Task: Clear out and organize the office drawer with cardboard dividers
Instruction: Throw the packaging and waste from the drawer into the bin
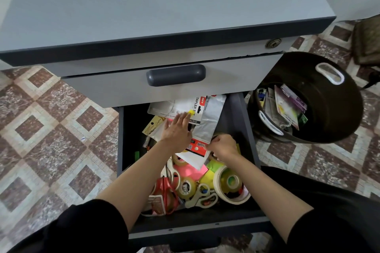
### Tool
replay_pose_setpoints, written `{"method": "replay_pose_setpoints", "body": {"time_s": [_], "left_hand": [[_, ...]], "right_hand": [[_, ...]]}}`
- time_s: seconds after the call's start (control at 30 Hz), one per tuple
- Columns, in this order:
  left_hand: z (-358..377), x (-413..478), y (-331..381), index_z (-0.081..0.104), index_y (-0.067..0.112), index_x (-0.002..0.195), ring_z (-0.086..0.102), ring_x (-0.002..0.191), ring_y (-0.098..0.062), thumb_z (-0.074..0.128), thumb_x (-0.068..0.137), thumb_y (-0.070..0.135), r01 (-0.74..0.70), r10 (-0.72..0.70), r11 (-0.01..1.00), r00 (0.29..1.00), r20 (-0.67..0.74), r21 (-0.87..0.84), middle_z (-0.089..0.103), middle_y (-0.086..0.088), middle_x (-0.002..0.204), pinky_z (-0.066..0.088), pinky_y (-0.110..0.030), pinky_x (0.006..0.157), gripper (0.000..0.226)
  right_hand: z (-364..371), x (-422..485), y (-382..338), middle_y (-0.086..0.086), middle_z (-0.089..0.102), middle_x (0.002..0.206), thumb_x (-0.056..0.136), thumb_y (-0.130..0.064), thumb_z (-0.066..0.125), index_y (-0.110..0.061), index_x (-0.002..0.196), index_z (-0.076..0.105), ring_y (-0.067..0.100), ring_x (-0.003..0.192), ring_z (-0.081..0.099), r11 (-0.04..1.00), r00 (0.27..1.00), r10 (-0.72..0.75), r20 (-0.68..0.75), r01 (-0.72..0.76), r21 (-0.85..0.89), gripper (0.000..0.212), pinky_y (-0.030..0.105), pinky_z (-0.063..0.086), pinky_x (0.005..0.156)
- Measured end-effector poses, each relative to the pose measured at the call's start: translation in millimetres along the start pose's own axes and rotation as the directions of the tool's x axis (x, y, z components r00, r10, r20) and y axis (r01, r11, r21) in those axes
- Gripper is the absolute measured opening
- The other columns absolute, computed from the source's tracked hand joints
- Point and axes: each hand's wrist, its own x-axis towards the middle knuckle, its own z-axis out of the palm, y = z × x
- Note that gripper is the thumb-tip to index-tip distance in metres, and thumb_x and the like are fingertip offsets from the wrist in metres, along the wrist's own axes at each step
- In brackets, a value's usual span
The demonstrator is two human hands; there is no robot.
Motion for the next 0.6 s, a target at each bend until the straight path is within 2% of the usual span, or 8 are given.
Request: {"method": "replay_pose_setpoints", "body": {"time_s": [0.13, 0.23, 0.4, 0.5, 0.6], "left_hand": [[1, -6, -2, -0.002, 0.017, 0.150, -0.005, 0.146, -0.016, 0.027, 0.101, 0.030, -0.004, 0.003, 1.000, 1.000, -0.013, -0.021, -0.003, 0.001, 0.159, 0.002, -0.046, 0.118, 0.059], [3, -13, -2, 0.000, 0.016, 0.151, -0.001, 0.146, -0.016, 0.029, 0.100, 0.031, -0.004, 0.003, 0.999, 1.000, -0.018, -0.036, 0.002, 0.000, 0.159, 0.005, -0.043, 0.119, 0.060], [6, -30, 6, 0.007, 0.016, 0.150, 0.011, 0.144, -0.018, 0.035, 0.099, 0.032, -0.007, 0.005, 0.997, 0.999, -0.033, -0.072, 0.016, -0.002, 0.156, 0.015, -0.038, 0.118, 0.060], [9, -40, 10, 0.012, 0.017, 0.149, 0.017, 0.142, -0.020, 0.038, 0.098, 0.034, -0.018, 0.013, 0.995, 0.999, -0.049, -0.101, 0.024, -0.003, 0.154, 0.022, -0.037, 0.115, 0.060], [12, -51, 14, 0.014, 0.018, 0.149, 0.018, 0.142, -0.019, 0.038, 0.098, 0.037, -0.023, 0.017, 0.993, 0.999, -0.049, -0.117, 0.027, -0.003, 0.153, 0.025, -0.036, 0.112, 0.060]], "right_hand": [[-1, -2, -1, 0.001, 0.061, 0.072, 0.079, -0.010, 0.073, -0.014, 0.065, 0.056, 0.016, 0.067, 0.060, 1.000, 1.000, 0.010, -0.009, -0.010, 0.019, 0.022, 0.030, 0.051, 0.062], [-2, -4, 0, 0.002, 0.061, 0.068, 0.080, -0.011, 0.070, -0.013, 0.063, 0.056, 0.015, 0.060, 0.058, 1.000, 1.000, 0.018, -0.020, -0.018, 0.017, 0.023, 0.026, 0.048, 0.054], [-3, -4, 0, 0.011, 0.068, 0.079, 0.080, -0.006, 0.066, -0.009, 0.066, 0.063, 0.025, 0.075, 0.067, 0.994, 0.999, 0.048, -0.016, -0.046, 0.104, 0.015, 0.036, 0.058, 0.074], [-2, -4, 1, 0.015, 0.068, 0.083, 0.082, -0.001, 0.060, -0.008, 0.067, 0.063, 0.029, 0.078, 0.067, 0.974, 0.996, 0.091, -0.002, -0.088, 0.208, 0.016, 0.036, 0.056, 0.073], [-2, -6, 2, 0.010, 0.065, 0.081, 0.088, -0.002, 0.050, -0.011, 0.072, 0.059, 0.027, 0.079, 0.063, 0.954, 0.993, 0.122, 0.007, -0.119, 0.274, 0.021, 0.032, 0.052, 0.064]]}}
